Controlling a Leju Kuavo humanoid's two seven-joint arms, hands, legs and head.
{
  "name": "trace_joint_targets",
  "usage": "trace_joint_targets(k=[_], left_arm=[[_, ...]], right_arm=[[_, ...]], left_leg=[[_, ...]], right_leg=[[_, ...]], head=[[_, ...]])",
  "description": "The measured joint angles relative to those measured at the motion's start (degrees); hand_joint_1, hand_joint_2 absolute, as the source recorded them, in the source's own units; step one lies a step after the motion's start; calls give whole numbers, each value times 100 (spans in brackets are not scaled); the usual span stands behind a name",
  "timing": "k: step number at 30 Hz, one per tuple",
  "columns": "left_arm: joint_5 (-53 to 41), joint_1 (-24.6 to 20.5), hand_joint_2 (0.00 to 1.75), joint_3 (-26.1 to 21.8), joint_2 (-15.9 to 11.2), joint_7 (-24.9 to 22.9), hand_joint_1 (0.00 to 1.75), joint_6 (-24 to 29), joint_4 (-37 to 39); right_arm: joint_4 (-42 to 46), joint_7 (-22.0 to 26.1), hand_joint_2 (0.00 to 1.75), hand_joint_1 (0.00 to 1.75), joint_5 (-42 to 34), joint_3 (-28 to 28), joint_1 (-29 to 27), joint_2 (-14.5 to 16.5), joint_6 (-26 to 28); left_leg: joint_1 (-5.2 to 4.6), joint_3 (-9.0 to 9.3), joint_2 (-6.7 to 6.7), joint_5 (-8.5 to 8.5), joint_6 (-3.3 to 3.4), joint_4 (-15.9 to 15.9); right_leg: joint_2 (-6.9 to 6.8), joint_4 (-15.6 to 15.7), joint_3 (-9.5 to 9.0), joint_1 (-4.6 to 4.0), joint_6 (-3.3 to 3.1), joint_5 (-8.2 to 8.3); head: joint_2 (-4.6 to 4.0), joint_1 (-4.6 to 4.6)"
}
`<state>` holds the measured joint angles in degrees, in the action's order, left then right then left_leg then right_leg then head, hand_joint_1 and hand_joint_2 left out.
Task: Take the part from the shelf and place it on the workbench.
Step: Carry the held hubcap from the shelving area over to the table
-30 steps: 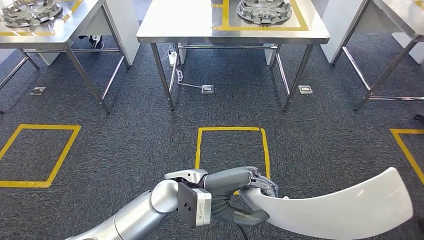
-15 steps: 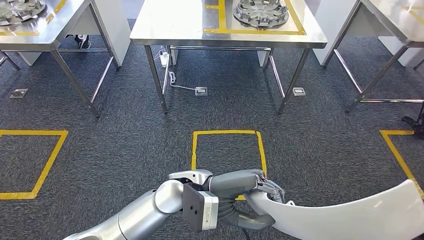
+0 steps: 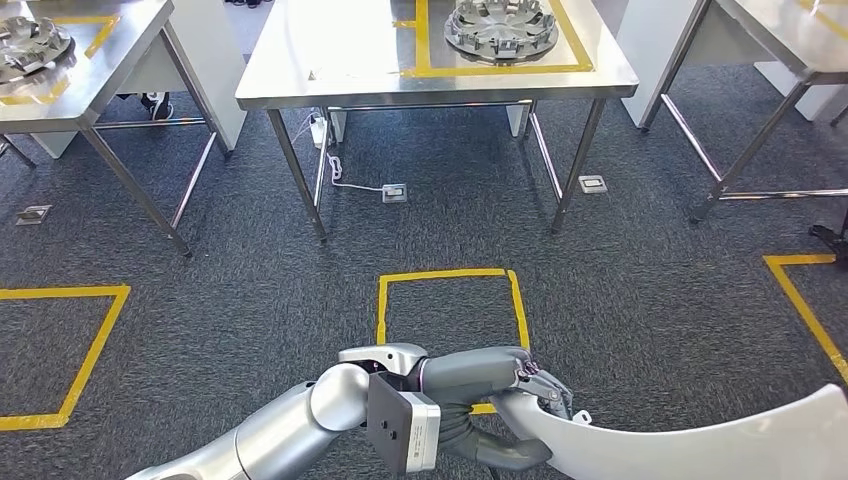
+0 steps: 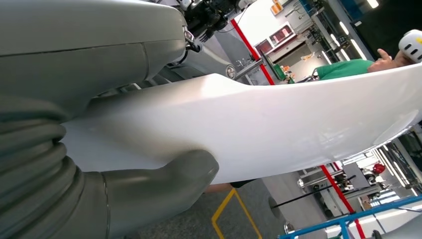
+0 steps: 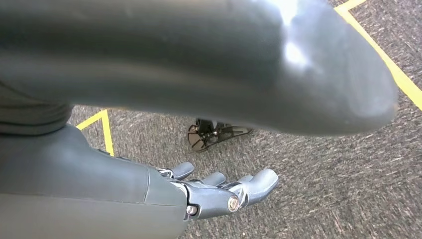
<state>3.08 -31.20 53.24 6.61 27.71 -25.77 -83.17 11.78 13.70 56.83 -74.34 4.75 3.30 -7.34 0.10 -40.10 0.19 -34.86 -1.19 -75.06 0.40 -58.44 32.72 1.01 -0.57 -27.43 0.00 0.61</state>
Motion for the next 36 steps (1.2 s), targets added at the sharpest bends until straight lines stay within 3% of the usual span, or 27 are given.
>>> trace_joint_targets(k=[1,3,5,8,10,13,14,15,16,18,19,21,24,26,28,30,31,32,34,36], left_arm=[[0,-1,175,3,-2,0,175,0,4],[0,-8,175,7,-4,0,175,0,8],[1,-22,175,13,-5,-2,175,0,13],[13,-37,175,23,-2,-2,175,0,23],[32,-54,175,34,8,-1,175,1,29],[51,-83,175,61,19,2,175,5,46],[52,-83,175,73,19,1,175,7,59],[53,-82,175,84,19,1,175,8,75],[54,-82,175,94,19,0,175,9,92],[55,-84,175,109,20,0,175,11,118],[55,-88,175,116,19,0,175,13,133],[61,-95,175,130,18,1,175,22,158],[81,-102,175,147,18,3,175,33,176],[90,-112,175,152,15,4,175,42,182],[93,-111,175,161,8,5,175,47,199],[94,-99,175,181,2,3,175,51,216],[94,-96,175,192,2,-2,175,55,220],[94,-95,175,203,4,-10,175,58,219],[99,-98,175,221,7,-39,175,63,217],[118,-105,175,233,15,-87,175,62,212]], right_arm=[[0,1,0,0,0,-1,-3,1,0],[0,4,0,0,1,-2,2,9,0],[0,18,0,0,5,-2,12,19,0],[0,51,0,0,17,-2,12,21,0],[0,60,0,0,20,-1,22,23,-6],[0,62,0,0,31,1,29,26,-19],[0,61,0,0,33,1,17,26,-11],[0,59,0,0,36,1,5,26,-4],[0,59,0,0,36,1,-4,26,3],[0,58,0,0,37,1,-10,26,9],[0,58,0,0,38,1,-8,29,5],[0,58,0,0,48,1,-8,36,2],[0,61,0,0,67,1,-29,43,10],[0,62,0,0,70,1,-30,47,10],[0,61,0,0,70,1,-34,48,11],[0,54,0,0,70,1,-48,48,11],[0,47,0,0,70,1,-53,48,11],[0,35,0,0,69,1,-54,49,11],[-1,3,0,0,65,0,-55,57,11],[-2,-20,0,0,40,-1,-48,69,13]], left_leg=[[2,26,0,232,10,209],[-7,285,-14,738,65,996],[-31,480,-27,923,138,1520],[-35,560,-38,861,260,1632],[-16,663,-39,835,328,1658],[-13,752,-30,769,362,1660],[-13,777,-32,738,358,1658],[-11,813,-35,703,348,1657],[-5,863,-37,661,332,1656],[5,977,-29,564,282,1657],[2,1026,-25,518,250,1657],[-13,1090,-17,457,169,1653],[-12,1169,-19,430,53,1519],[1,951,-23,329,13,1077],[5,476,-22,82,-8,380],[4,104,-22,-73,-5,65],[2,48,-23,4,13,176],[-6,77,-23,205,46,455],[-44,219,-28,759,143,1158],[-82,310,-50,973,207,1513]], right_leg=[[13,0,-57,0,9,-39],[39,-2,-164,-6,47,-129],[57,12,-224,-17,117,-208],[49,-63,-273,-12,234,-202],[22,-327,-173,-2,282,-314],[1,-1264,443,3,331,-710],[1,-1497,646,5,341,-750],[-1,-1539,761,9,347,-673],[-6,-1366,765,17,351,-478],[-31,-621,536,32,353,55],[-53,-305,429,26,330,172],[-83,-54,338,3,232,180],[-65,-32,205,5,73,127],[-50,-28,76,6,4,68],[-41,-29,-8,-5,-31,-20],[-27,-29,-116,-18,-40,-123],[-18,-29,-187,-25,-39,-180],[-10,-28,-268,-32,-35,-240],[5,-24,-402,-43,-9,-359],[19,-17,-501,-46,58,-453]], head=[[0,-4],[0,-13],[0,-19],[0,-15],[0,9],[0,49],[0,54],[0,58],[0,62],[0,68],[0,74],[0,77],[0,56],[0,27],[0,1],[0,-9],[0,-13],[0,-16],[0,-20],[0,-24]])
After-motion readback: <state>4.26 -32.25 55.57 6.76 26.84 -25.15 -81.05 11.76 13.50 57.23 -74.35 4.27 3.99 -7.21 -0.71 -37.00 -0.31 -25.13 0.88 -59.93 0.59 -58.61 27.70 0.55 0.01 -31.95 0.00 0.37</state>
